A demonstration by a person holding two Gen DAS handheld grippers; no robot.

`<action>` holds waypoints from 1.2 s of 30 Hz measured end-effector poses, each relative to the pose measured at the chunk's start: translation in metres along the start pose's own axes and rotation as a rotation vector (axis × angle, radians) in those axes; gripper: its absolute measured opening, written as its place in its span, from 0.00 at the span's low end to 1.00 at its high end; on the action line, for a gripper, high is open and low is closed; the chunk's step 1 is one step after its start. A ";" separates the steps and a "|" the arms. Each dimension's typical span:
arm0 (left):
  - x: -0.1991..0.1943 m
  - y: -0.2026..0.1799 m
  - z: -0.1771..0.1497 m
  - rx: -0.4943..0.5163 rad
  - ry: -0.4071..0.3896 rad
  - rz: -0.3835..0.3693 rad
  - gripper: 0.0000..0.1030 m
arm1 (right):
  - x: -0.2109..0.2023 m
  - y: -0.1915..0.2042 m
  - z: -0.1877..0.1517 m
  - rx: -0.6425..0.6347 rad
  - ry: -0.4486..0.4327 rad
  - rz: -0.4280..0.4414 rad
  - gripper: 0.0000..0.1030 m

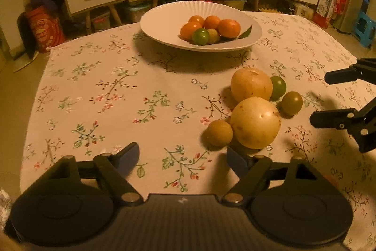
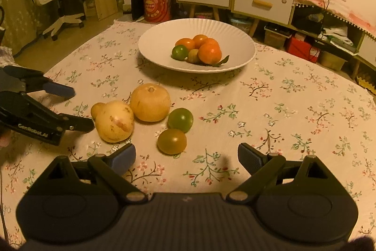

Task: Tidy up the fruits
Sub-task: 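Move both open tools back from the plate to the fruit cluster, then grasp a small tan fruit with the left tool while the right tool grasps an olive-green tomato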

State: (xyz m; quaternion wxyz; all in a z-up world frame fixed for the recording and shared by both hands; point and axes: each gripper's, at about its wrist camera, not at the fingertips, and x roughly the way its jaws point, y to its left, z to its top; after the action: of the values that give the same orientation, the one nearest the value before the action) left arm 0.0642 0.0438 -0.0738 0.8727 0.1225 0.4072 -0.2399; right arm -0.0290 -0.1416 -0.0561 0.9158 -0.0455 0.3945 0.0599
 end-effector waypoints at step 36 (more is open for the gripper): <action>0.018 -0.008 0.016 0.040 -0.058 -0.143 0.42 | 0.020 0.005 0.003 0.005 0.031 0.054 0.46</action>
State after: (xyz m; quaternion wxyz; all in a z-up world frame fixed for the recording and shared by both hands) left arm 0.0806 0.0251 -0.0780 0.8621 0.1035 0.3845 -0.3133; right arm -0.0139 -0.1345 -0.0692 0.9079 -0.0335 0.4097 0.0827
